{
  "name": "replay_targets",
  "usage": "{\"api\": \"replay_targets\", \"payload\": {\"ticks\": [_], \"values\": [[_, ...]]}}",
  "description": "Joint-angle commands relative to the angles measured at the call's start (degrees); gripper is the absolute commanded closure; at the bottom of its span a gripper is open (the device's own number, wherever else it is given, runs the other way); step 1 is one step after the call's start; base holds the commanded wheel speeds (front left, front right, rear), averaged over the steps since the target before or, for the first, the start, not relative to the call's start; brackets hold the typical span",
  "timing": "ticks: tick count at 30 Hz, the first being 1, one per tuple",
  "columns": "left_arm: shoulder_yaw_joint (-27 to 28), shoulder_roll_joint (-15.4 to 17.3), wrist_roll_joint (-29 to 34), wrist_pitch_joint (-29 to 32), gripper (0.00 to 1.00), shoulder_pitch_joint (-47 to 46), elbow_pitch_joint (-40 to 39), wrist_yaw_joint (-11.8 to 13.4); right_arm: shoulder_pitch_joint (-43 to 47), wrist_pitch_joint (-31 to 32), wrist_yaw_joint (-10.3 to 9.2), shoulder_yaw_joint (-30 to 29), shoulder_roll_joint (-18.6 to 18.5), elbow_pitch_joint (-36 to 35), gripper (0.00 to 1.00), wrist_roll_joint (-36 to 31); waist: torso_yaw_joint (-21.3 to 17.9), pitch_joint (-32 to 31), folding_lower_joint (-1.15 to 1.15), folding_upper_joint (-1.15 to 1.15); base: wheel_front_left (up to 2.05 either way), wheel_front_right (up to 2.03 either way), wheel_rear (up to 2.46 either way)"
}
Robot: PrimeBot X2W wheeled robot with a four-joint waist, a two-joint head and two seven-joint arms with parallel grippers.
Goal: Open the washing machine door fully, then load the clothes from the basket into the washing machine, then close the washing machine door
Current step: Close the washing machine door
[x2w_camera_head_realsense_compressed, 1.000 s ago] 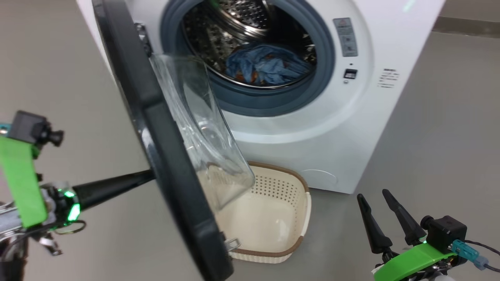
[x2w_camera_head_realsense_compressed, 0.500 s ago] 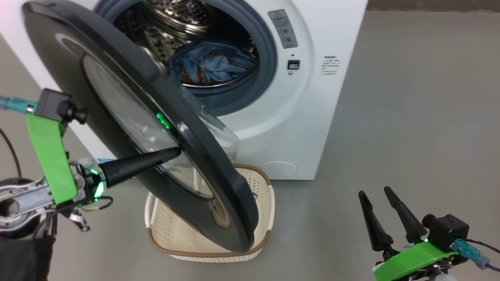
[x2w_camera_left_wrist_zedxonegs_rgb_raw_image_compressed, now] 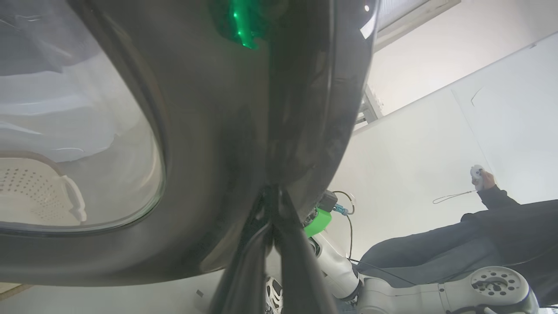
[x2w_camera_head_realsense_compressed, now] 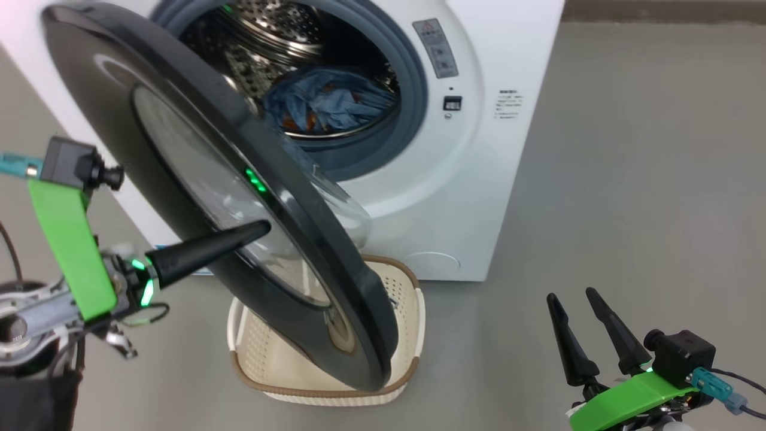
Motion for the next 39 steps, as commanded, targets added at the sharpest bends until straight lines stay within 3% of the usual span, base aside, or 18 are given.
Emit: {"api": "replay_targets", "payload": {"ticks": [1,2,4,7,8,10,12,24,32,39], "values": [[2.80,2.90,-0.30,-0.36,1.00,0.15,-1.82,-0.18,0.17,-0.28,0.09,1.34,-0.36,-1.12,0.00,0.03,1.29,-1.24,0.00,0.00,0.00,0.00,0.00],[3.04,3.11,-0.28,-0.54,0.99,0.94,-2.19,-0.18,0.39,-0.28,0.09,1.38,-0.39,-1.06,0.00,0.07,1.69,-1.56,0.00,0.00,0.00,0.00,0.00],[3.68,3.22,-0.42,-1.16,0.87,2.48,-2.81,-0.18,0.79,-0.28,0.09,1.40,-0.47,-0.97,0.00,0.18,2.49,-2.23,0.00,0.00,0.00,0.00,0.00],[4.70,3.24,-0.50,-2.26,0.62,4.51,-3.42,-0.18,1.39,-0.28,0.09,1.63,-0.60,-0.93,0.00,0.29,3.69,-2.97,0.00,0.00,0.00,0.00,0.00],[4.96,3.34,-0.34,-2.60,0.52,5.19,-3.64,-0.18,1.49,-0.28,0.09,1.70,-0.65,-0.93,0.00,0.31,3.99,-3.11,0.00,0.00,0.00,0.00,0.00],[5.42,3.55,0.33,-3.58,0.17,6.84,-4.06,-0.18,1.59,-0.28,0.09,1.76,-0.71,-0.91,0.00,0.36,4.39,-3.34,0.00,0.00,0.00,0.00,0.00],[5.78,3.62,1.06,-4.80,0.00,8.84,-4.37,-0.18,1.76,-0.28,0.09,1.86,-0.76,-0.92,0.00,0.41,4.57,-3.57,0.00,0.00,0.00,0.00,0.00],[5.31,2.05,5.10,-17.37,0.00,20.02,-2.32,-0.18,2.86,-0.28,0.09,1.97,-1.55,-1.15,0.00,0.71,4.00,-3.80,0.00,0.00,0.00,0.00,0.00],[2.98,3.15,8.71,-32.06,0.00,24.21,2.43,-0.18,2.74,-0.28,0.09,1.51,-1.66,-1.38,0.00,0.66,1.90,-2.88,0.00,0.00,0.00,0.00,0.00],[-4.70,7.56,15.39,-49.07,0.00,26.77,6.40,-0.18,2.42,-0.28,0.09,1.29,-1.41,-1.47,0.00,0.49,-0.45,-2.09,0.00,0.00,0.00,0.00,0.00]]}}
